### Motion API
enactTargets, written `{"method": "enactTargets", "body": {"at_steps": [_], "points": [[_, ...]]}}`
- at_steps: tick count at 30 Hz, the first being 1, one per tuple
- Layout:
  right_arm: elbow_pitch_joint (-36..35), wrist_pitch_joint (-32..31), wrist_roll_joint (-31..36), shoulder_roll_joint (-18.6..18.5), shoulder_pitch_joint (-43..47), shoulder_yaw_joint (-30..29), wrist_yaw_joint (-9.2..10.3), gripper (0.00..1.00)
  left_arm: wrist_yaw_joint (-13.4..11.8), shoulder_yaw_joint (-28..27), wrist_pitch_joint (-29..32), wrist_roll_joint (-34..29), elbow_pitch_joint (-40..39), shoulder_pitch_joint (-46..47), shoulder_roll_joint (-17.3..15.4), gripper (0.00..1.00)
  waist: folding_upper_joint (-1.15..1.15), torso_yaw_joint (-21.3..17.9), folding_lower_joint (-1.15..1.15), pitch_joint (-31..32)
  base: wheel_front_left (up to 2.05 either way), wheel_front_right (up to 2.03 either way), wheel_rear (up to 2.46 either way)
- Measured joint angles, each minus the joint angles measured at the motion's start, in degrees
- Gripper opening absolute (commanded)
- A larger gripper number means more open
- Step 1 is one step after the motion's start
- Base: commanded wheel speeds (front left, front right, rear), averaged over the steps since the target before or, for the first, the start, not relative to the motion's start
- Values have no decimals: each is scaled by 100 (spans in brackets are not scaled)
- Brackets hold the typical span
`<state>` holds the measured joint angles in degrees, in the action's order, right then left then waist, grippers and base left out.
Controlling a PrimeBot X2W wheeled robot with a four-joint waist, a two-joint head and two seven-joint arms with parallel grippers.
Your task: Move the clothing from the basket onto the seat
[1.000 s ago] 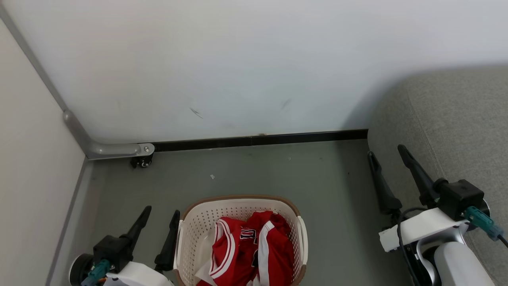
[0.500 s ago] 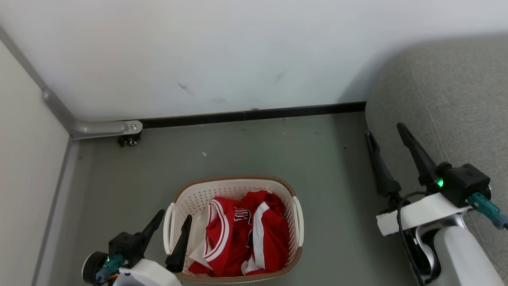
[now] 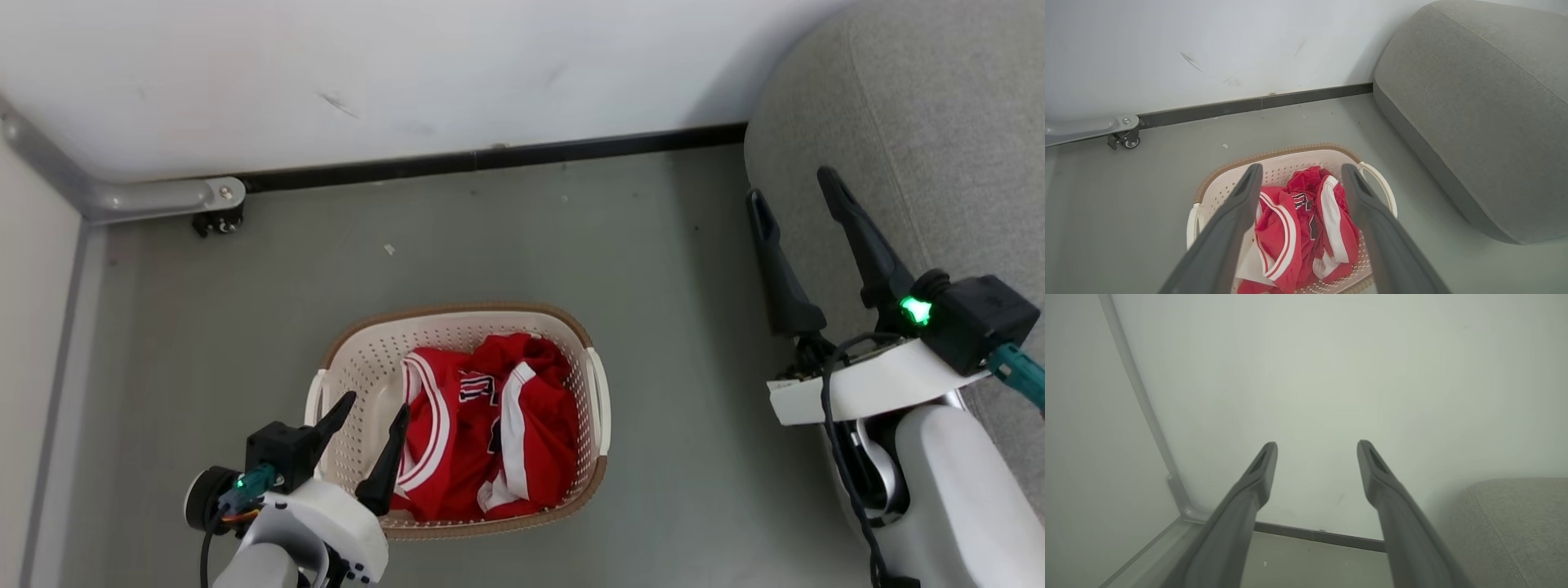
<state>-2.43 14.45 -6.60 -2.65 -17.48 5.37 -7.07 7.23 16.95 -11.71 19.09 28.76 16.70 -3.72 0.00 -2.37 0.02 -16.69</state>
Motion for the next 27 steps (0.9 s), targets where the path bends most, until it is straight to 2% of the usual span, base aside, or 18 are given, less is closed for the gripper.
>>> {"method": "enactTargets", "body": {"at_steps": [11, 17, 27], "points": [[-269, 1, -57, -31, -569, 271, 0, 100, 4, 271, 316, -89, 527, 602, -130, 100, 0, -180, 0, -650, 0, 0, 0], [-342, 1, -141, -48, -860, 444, 0, 100, 4, 638, 410, -454, 784, 1010, -361, 100, 0, -282, 0, -1051, 0, 0, 0], [-442, 22, -135, -60, -1192, 561, 0, 100, 5, 1094, 453, -978, 1046, 1523, -513, 100, 0, -418, 0, -1542, 0, 0, 0]]}}
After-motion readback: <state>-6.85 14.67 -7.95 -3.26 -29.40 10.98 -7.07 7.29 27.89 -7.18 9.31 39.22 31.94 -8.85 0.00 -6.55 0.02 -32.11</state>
